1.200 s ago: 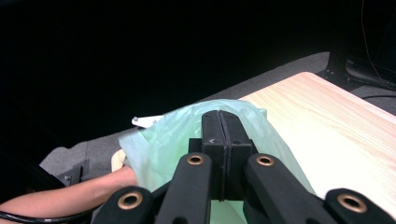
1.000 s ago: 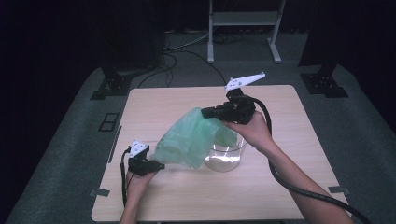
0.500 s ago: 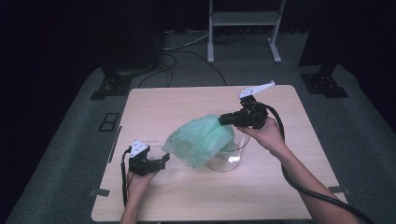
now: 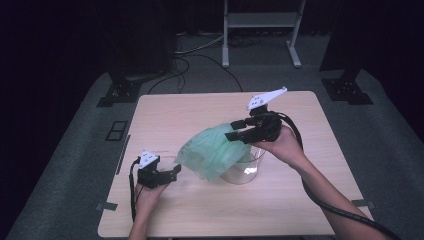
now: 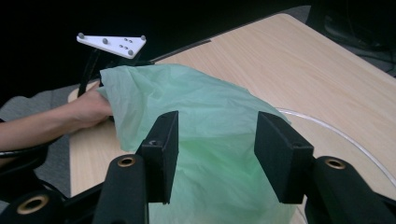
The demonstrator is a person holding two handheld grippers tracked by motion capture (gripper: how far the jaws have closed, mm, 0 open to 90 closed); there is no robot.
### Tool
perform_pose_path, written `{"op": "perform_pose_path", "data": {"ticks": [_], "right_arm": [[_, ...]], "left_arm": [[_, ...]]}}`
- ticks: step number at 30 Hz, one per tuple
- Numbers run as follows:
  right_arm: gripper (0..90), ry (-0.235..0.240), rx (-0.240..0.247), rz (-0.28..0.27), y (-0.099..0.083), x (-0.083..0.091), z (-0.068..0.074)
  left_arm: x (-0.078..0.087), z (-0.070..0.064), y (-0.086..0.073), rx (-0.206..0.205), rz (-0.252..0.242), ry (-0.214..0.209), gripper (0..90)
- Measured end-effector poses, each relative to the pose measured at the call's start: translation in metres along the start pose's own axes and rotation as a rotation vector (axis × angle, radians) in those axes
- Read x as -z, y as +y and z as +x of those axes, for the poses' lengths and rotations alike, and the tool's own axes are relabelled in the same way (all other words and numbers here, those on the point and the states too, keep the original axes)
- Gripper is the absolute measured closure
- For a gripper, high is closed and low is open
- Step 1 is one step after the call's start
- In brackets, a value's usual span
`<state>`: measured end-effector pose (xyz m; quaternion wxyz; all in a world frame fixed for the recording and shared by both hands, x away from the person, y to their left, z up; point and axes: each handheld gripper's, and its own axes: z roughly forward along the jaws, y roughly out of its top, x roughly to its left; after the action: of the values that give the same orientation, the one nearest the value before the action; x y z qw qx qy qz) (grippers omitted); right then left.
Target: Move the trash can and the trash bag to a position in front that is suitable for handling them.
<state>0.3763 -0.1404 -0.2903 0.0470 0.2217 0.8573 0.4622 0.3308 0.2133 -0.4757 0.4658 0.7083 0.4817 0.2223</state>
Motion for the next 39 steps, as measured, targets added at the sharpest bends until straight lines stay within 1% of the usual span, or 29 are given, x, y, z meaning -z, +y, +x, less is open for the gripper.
{"op": "perform_pose_path", "data": {"ticks": [1,2,4,5,7,9,10,12,14,20,23,25,26,29,31,33,34,35,38,39], "right_arm": [[51.0,-0.006,0.006,0.005,0.001,-0.002,0.001],[52.5,-0.017,0.012,0.011,0.001,-0.004,0.002],[59.1,-0.051,0.025,0.024,0.002,-0.01,0.003],[63.3,-0.051,0.021,0.03,0.002,-0.012,0.002],[75.4,-0.058,0.019,0.041,0.0,-0.017,0.0],[86.1,-0.048,0.006,0.061,-0.002,-0.021,-0.003],[90.0,-0.051,0.006,0.062,-0.003,-0.021,-0.004],[90.0,-0.054,-0.001,0.054,-0.004,-0.02,-0.006],[90.0,-0.066,-0.007,0.045,-0.005,-0.015,-0.008],[90.0,-0.114,-0.054,0.006,-0.01,0.005,-0.021],[90.0,-0.111,-0.093,-0.03,-0.014,0.016,-0.03],[90.0,-0.08,-0.105,-0.053,-0.016,0.02,-0.032],[89.3,-0.059,-0.099,-0.058,-0.016,0.02,-0.032],[73.4,-0.024,-0.055,-0.051,-0.013,0.016,-0.024],[63.6,-0.029,-0.017,-0.041,-0.01,0.011,-0.018],[55.5,-0.003,0.0,-0.039,-0.007,0.005,-0.014],[51.6,-0.005,0.003,-0.033,-0.006,0.002,-0.012],[48.2,-0.014,0.015,-0.029,-0.004,-0.001,-0.011],[41.9,-0.024,0.02,-0.004,-0.002,-0.013,-0.009],[41.4,-0.024,0.015,0.009,-0.001,-0.018,-0.01]], "left_arm": [[0.0,-0.001,0.0,-0.007,0.003,0.0,5.3],[0.0,-0.001,0.0,-0.005,0.002,-0.002,5.3],[-0.001,-0.002,0.0,-0.007,0.003,0.0,5.3],[-0.001,-0.001,0.0,-0.005,0.003,-0.003,5.3],[0.0,-0.001,0.0,-0.005,0.004,-0.002,5.3],[0.0,0.0,0.0,0.0,0.001,-0.003,5.3],[0.0,0.001,0.0,0.002,0.0,-0.004,5.3],[0.001,0.001,0.0,0.006,-0.001,-0.003,5.3],[0.001,0.002,0.0,0.006,0.0,-0.002,5.3],[0.001,0.0,0.0,0.001,-0.004,-0.004,5.3],[0.0,0.0,0.0,-0.001,0.0,-0.004,5.3],[0.0,0.0,0.0,0.002,0.001,-0.003,5.3],[0.0,0.0,0.0,0.003,0.0,-0.003,5.3],[0.0,0.0,0.0,0.001,-0.002,-0.004,5.3],[0.0,0.0,0.0,0.001,-0.003,-0.004,5.3],[0.001,0.0,0.0,0.002,-0.004,-0.004,5.3],[0.001,0.0,0.0,0.003,-0.005,-0.005,5.3],[0.001,0.001,0.0,0.002,-0.006,-0.005,5.3],[0.001,0.001,0.001,0.003,-0.007,-0.008,5.3],[0.001,0.0,0.001,0.002,-0.006,-0.009,5.3]]}}
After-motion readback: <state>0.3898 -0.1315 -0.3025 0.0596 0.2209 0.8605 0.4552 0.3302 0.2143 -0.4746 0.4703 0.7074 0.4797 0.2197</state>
